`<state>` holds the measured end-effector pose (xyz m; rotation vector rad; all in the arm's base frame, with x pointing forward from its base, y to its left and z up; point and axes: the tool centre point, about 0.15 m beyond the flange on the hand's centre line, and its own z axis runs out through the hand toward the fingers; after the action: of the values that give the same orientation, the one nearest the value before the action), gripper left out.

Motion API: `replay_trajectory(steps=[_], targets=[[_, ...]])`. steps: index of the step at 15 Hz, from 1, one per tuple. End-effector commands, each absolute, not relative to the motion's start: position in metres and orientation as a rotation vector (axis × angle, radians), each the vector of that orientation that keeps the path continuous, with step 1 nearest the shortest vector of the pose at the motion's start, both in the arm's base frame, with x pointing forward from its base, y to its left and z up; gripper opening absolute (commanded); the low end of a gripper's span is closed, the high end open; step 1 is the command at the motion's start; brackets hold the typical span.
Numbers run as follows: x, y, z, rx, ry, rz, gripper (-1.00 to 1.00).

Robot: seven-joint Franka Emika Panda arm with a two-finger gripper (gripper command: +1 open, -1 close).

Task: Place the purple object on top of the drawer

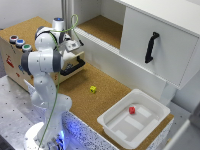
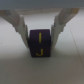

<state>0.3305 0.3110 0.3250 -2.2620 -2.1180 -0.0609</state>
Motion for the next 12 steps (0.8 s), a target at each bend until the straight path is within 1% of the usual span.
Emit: replay_trajectory(steps=[1, 2, 6, 8, 10, 12], targets=[[0.328, 0.318, 0.337, -2.261, -2.194, -0.094, -1.00], [0.327, 0.323, 0.347, -2.258, -2.225, -0.095, -1.00], [0.325, 0.363, 0.414, -2.110, -2.304, -0.207, -1.00], [0.322, 0.382, 0.440, -2.061, -2.395, -0.187, -1.00], [0.319, 0.398, 0.472, -2.006, -2.434, -0.260, -1.00], [0.314, 0.412, 0.485, -1.963, -2.478, -0.304, -1.00]])
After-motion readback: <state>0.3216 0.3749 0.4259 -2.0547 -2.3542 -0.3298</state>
